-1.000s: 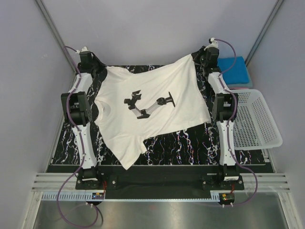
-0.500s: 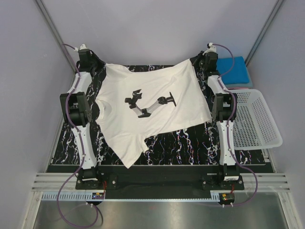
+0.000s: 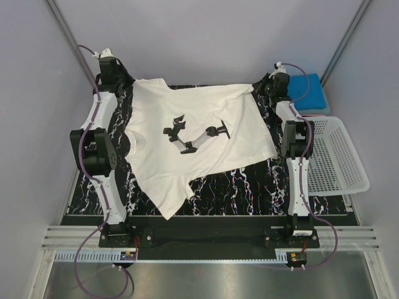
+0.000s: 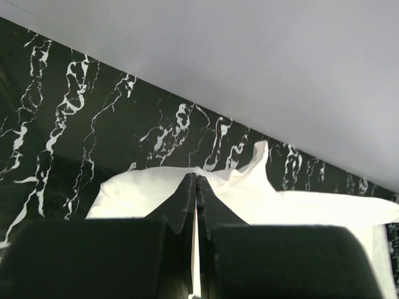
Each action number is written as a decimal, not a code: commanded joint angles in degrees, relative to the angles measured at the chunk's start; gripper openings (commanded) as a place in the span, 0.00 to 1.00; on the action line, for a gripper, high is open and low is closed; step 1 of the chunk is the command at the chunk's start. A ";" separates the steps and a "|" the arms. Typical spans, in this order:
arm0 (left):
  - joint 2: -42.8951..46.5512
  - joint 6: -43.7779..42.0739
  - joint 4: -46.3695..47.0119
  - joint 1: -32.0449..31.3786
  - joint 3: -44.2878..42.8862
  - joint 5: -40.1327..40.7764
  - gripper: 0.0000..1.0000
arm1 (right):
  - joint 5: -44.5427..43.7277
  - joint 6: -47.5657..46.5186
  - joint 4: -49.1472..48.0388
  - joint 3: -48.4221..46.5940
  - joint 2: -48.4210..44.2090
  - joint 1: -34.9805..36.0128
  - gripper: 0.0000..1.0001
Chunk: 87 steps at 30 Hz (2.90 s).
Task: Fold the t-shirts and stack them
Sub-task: Flatten the tshirt out
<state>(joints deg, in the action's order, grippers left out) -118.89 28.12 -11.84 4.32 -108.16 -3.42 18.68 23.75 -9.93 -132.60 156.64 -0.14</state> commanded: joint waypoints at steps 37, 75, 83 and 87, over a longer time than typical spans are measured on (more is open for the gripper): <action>25.28 4.14 -13.48 -4.05 42.32 4.48 0.00 | -2.59 -18.21 5.27 36.44 -31.30 -1.44 0.09; 16.06 3.70 -22.80 -1.43 43.04 8.61 0.50 | -28.26 0.33 54.15 59.54 -65.14 13.06 0.35; 10.95 -2.36 -32.72 -3.69 25.72 14.81 0.54 | -27.66 2.00 53.54 63.42 -66.37 13.15 0.38; 18.68 -3.16 -30.80 -8.44 29.92 13.81 0.57 | -27.90 2.18 52.74 63.34 -65.24 13.06 0.39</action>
<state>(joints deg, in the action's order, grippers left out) -107.48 27.38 -42.13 -0.47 -79.22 9.21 -8.32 24.53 43.90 -68.73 91.53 12.45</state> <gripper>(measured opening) 0.569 0.386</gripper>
